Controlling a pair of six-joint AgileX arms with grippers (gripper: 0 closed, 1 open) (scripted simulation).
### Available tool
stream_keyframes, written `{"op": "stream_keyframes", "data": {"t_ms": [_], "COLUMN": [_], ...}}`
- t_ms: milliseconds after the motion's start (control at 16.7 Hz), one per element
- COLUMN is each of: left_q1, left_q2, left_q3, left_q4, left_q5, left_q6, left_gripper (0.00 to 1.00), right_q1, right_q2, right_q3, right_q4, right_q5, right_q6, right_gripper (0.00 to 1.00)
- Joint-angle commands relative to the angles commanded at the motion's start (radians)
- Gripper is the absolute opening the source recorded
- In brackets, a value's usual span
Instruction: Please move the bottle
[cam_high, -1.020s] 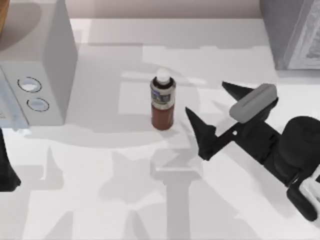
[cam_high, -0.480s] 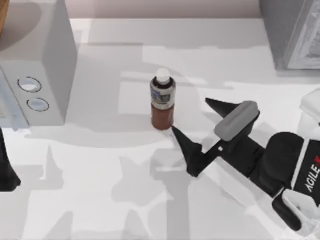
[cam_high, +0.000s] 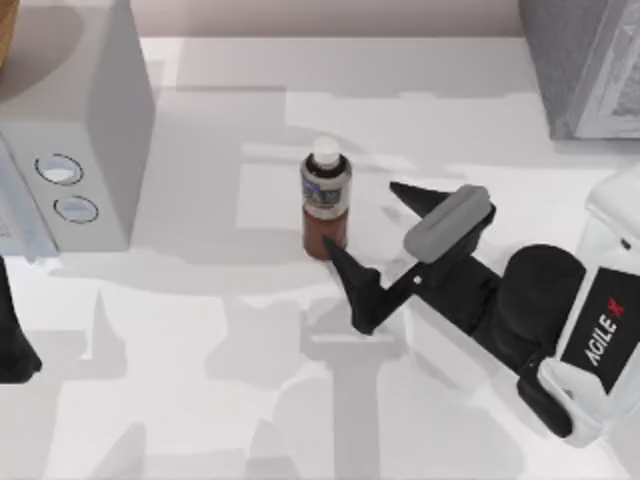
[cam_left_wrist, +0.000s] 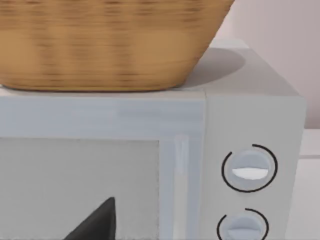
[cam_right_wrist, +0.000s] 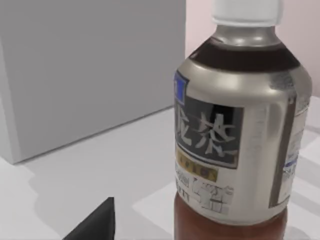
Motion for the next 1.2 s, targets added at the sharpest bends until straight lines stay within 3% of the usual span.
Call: {"op": "stream_keyframes", "data": {"t_ms": [360,720,1200], "left_q1": [0.000,0.000,0.000], "left_q2": [0.000,0.000,0.000], "left_q3": [0.000,0.000,0.000], "left_q4": [0.000,0.000,0.000], "left_q5": [0.000,0.000,0.000], "left_q6": [0.000,0.000,0.000], "left_gripper": [1.00,1.00,1.00], "right_q1": [0.033,0.039,0.039], "right_q2": [0.072,0.080,0.080], "right_q3": [0.278,0.316,0.316], "right_q4": [-0.199,-0.234,-0.234], "right_q5": [0.034,0.041,0.041], "right_q6": [0.000,-0.001,-0.001], "right_gripper": [1.00,1.00,0.40]}}
